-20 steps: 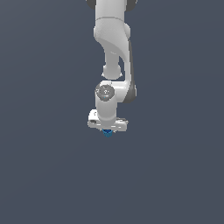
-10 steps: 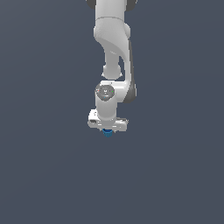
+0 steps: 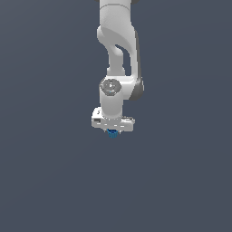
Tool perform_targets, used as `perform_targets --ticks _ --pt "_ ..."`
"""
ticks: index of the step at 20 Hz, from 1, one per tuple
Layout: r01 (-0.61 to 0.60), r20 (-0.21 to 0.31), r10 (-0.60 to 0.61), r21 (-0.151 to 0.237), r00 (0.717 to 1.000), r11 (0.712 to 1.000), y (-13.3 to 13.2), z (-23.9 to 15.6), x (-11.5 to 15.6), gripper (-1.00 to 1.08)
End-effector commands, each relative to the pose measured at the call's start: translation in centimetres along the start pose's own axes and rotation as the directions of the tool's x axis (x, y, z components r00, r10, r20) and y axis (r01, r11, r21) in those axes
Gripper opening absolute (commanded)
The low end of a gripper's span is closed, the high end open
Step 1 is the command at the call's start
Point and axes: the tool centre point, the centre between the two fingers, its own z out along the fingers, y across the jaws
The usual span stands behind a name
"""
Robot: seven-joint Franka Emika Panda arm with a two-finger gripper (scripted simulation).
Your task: Pick up the object and move it to a goal position.
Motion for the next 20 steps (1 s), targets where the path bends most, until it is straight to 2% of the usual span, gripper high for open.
perform_targets --ticks 1,7,20 --pt "0.000 -0.002 0.000 0.000 1.000 1.000 -0.3 -1.7 -0.2 -1.00" --pt "0.000 -0.002 0.000 0.000 1.000 1.000 -1.2 -7.3 -1.2 -1.00" --pt "-0.001 -0.002 0.001 -0.001 1.000 1.000 -3.8 -22.4 -3.7 -1.00"
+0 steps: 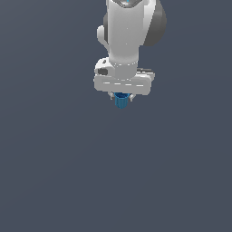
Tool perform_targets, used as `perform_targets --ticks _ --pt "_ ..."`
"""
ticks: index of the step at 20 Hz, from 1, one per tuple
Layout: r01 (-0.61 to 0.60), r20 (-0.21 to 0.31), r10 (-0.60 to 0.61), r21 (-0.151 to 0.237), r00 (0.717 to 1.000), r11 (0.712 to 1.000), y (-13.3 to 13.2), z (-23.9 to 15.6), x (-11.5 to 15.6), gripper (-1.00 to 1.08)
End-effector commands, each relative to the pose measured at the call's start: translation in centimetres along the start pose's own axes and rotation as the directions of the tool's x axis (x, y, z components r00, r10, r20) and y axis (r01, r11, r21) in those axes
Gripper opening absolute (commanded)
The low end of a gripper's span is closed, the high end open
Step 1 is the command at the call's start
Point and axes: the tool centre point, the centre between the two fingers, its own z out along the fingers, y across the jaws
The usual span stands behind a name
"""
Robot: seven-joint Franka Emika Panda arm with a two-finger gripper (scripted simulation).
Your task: Pick up the object and move it to a goal position.
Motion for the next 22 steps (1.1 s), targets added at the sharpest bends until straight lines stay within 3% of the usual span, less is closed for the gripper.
perform_targets --ticks 1,11,22 --pt "0.000 0.000 0.000 0.000 1.000 1.000 -0.5 -2.9 -0.5 -1.00" --pt "0.000 0.000 0.000 0.000 1.000 1.000 -2.0 -11.3 -1.5 -1.00" --pt "0.000 0.000 0.000 0.001 1.000 1.000 -2.6 -14.2 -1.7 -1.00"
